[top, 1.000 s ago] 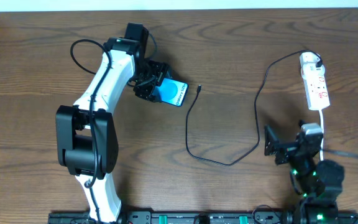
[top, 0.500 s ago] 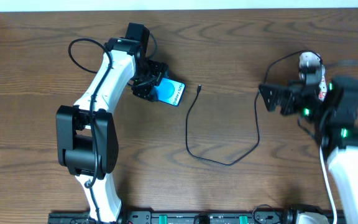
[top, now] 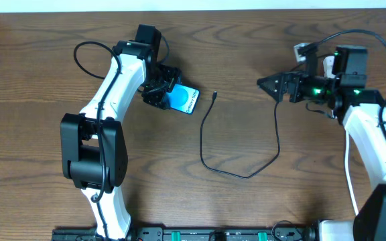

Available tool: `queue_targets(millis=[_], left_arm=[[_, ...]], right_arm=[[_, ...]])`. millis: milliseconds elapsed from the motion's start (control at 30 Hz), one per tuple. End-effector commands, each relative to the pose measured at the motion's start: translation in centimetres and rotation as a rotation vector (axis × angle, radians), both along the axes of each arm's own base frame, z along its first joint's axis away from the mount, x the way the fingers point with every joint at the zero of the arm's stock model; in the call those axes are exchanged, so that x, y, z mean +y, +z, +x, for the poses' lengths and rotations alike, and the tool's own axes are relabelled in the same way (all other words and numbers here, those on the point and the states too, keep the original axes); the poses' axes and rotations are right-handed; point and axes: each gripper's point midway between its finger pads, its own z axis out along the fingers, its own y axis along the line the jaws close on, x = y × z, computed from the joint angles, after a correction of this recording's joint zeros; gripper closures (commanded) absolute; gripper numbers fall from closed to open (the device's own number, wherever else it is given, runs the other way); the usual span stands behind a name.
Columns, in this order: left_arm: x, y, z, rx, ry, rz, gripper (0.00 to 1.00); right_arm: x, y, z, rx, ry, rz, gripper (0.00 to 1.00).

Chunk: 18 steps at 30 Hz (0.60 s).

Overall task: Plug charger to phone and switch on socket
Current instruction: 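Move the right gripper toward the phone held by the left gripper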

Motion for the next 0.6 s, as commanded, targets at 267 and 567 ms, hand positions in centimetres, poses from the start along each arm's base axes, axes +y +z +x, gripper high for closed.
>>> queue_targets(millis=[267, 567], left_arm=[[0.1, 1.9, 0.3, -0.034, 0.049, -0.007, 0.42], [0.0, 1.9, 0.6, -0.026, 0.102, -0.016, 0.42]], right_arm=[[2.3, -1.5, 2.2, 0.141, -0.125, 0.040, 0.03], [8.5, -4.8, 2.4, 0.357, -0.157, 0.138, 0.18]])
